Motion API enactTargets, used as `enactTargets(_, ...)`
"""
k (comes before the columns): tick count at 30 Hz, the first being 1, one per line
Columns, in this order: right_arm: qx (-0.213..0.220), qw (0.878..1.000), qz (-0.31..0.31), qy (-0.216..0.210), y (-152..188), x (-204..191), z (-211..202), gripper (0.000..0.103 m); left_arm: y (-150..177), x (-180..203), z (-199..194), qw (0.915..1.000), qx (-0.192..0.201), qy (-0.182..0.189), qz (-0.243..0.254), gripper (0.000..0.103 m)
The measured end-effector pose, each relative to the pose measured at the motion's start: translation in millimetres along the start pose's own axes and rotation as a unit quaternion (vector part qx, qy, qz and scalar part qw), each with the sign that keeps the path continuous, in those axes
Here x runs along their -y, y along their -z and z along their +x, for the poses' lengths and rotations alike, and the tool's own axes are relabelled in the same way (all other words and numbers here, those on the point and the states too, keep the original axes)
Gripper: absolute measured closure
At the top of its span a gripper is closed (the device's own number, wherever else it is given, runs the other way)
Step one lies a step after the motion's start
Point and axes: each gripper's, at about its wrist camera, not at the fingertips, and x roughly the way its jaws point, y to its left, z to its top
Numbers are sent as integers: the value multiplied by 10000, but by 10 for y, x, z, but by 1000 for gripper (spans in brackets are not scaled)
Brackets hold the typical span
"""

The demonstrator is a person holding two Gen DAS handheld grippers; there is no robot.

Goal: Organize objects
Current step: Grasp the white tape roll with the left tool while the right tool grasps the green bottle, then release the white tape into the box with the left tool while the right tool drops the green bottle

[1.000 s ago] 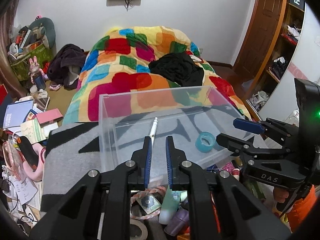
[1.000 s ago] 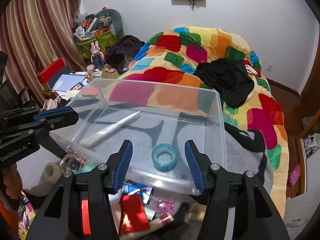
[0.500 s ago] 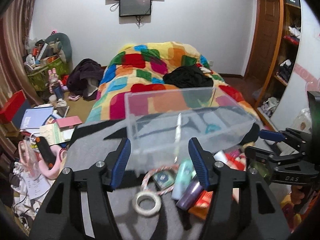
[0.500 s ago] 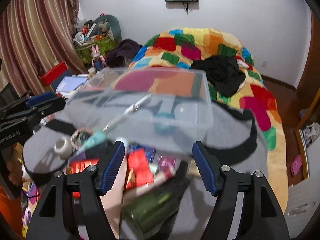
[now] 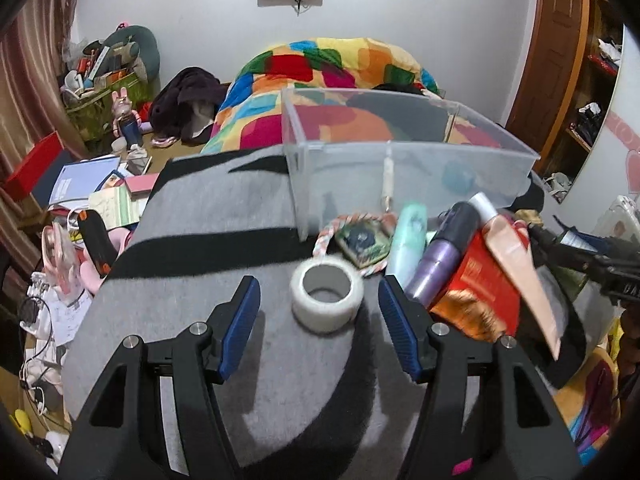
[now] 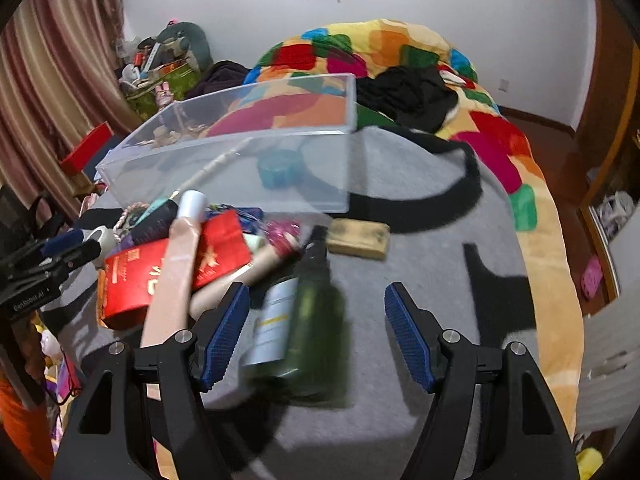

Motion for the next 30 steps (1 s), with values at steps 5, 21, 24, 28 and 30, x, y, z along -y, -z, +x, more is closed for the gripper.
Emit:
enactTargets(5,-73,9996,196,-166,74,86,24,52,31,-55,85,9998,-39,-67,-181,42)
enactTargets(21,330,9990,234,-167,64,114,-220,65,-32,87,-83,9994,345,11,-68,64)
enactTargets(24,528,9981,211,-220,-29,77,-318,65,-133,91,-213,9984,562,67,-65,64)
enactTargets(28,782,9964,126,-316,-183,-20,-410,65,-284,118,-330,9965,799,207,-89,64)
enactTargets(30,894,9953,65,-366,-269,-86,-432,65,-359,141,-356,9956,906,207,-81,64)
